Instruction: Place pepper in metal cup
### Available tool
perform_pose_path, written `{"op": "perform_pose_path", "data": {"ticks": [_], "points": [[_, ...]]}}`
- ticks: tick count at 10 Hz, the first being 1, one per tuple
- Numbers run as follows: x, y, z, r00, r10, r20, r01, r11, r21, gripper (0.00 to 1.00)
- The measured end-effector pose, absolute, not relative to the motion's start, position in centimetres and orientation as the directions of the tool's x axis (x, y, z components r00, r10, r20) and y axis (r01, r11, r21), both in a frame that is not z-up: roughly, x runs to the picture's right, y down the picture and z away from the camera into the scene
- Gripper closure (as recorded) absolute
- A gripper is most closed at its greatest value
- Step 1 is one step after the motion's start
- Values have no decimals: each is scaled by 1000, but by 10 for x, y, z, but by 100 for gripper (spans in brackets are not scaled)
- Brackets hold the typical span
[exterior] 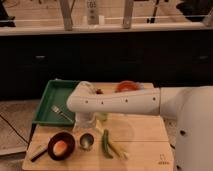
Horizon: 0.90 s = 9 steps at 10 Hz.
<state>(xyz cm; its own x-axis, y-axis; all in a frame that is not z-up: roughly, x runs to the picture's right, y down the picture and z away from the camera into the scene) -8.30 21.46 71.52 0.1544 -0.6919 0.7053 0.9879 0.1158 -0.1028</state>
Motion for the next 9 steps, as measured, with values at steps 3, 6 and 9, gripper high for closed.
{"op": "perform_pose_path", "data": {"ticks": [3,6,9], "points": [[-81,207,716,155,-690,707,988,118,-101,20],[-81,203,717,149,-688,710,989,115,-96,20],[-81,203,717,149,-688,710,989,115,-96,20]]}}
